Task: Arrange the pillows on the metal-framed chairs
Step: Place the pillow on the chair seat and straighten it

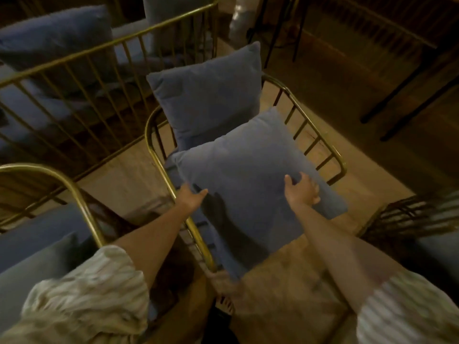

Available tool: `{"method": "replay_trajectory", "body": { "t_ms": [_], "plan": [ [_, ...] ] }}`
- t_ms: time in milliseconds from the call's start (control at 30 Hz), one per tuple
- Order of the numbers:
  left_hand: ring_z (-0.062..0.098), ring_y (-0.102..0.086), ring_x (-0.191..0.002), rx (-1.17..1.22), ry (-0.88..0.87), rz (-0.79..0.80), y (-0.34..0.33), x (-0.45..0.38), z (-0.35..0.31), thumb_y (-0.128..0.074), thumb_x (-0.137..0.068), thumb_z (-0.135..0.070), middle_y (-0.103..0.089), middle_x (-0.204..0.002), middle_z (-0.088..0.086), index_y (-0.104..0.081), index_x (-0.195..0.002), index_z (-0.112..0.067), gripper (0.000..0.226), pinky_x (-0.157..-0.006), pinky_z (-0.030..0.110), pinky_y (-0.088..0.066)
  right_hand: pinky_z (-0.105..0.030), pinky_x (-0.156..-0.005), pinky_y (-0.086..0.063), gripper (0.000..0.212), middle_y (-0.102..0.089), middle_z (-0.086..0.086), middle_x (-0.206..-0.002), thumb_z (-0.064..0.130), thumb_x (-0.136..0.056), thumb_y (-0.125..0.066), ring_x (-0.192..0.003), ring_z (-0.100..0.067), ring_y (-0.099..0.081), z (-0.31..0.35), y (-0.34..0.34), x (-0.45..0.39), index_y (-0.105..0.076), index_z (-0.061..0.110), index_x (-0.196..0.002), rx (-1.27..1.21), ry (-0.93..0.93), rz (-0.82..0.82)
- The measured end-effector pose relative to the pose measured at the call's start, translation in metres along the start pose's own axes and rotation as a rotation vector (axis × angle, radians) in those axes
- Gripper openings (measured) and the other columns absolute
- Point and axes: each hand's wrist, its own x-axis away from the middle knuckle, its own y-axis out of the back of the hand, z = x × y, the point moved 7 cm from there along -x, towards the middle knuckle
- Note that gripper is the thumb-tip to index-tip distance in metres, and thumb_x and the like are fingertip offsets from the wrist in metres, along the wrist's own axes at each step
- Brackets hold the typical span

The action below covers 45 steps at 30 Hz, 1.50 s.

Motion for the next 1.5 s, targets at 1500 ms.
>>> {"method": "replay_trajectory", "body": {
  "t_ms": [1500],
  "plan": [
    [0.032, -0.047, -0.135, 0.415, 0.010, -0.304, 0.297, 0.104, -0.071, -0.061, -0.052, -0.092, -0.051, -0.148, 0.004, -0.047, -0.146, -0.018, 0.120, -0.118, 0.047, -0.030, -0.033, -0.103, -0.038, 0.097, -0.044, -0.009, -0.153, 0.065, -0.080, -0.066, -0.138, -0.028, -0.045, 0.208, 0.015, 0.088, -0.028, 0.011, -0.151, -0.998, 0.037, 0.228]
  ]
}}
